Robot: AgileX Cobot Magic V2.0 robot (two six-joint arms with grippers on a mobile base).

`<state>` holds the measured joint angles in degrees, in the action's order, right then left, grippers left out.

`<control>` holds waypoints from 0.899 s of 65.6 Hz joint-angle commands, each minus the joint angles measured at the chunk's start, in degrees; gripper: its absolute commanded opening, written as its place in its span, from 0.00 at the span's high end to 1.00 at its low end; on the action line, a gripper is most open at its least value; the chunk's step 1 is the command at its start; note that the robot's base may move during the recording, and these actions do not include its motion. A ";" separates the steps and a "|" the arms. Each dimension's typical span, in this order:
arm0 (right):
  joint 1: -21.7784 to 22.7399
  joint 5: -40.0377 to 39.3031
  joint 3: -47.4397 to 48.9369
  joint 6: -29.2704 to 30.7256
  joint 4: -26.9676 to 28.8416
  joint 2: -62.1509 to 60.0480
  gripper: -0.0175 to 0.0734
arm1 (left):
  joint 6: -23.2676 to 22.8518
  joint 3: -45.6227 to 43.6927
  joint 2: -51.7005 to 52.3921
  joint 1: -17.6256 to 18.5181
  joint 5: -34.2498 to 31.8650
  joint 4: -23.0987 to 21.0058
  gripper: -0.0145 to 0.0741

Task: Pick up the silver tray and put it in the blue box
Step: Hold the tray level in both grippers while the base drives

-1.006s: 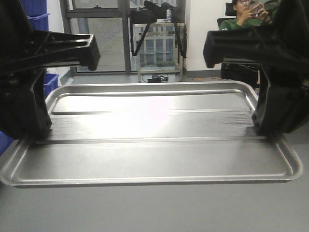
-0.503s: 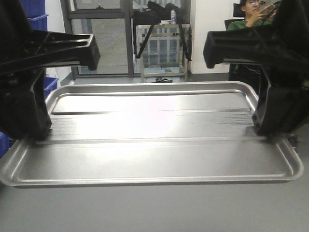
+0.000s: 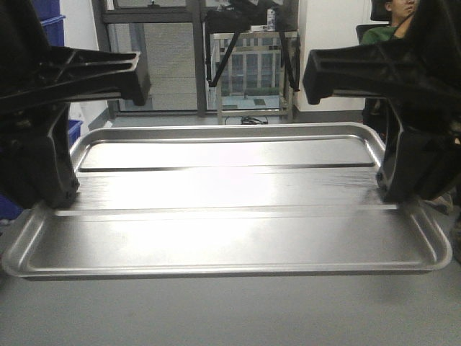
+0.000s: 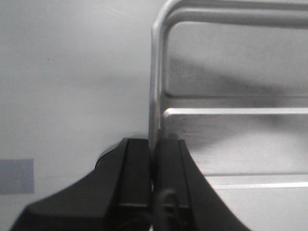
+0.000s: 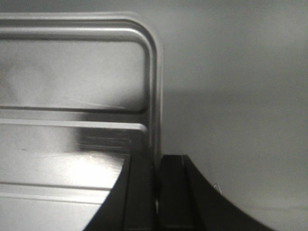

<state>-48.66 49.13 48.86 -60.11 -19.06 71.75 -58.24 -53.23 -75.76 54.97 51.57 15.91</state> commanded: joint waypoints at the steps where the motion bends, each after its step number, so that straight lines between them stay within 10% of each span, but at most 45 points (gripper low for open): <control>1: 0.49 -2.77 1.67 0.06 -2.96 -1.16 0.74 | 0.28 -1.42 1.70 0.17 -1.99 1.90 0.95; 59: 0.54 -1.80 1.67 0.06 -3.34 -1.03 0.74 | 0.28 -1.42 1.70 -0.17 -2.67 1.66 0.95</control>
<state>-48.36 49.28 48.86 -60.11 -19.93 72.09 -58.24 -53.23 -75.78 54.76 50.42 16.44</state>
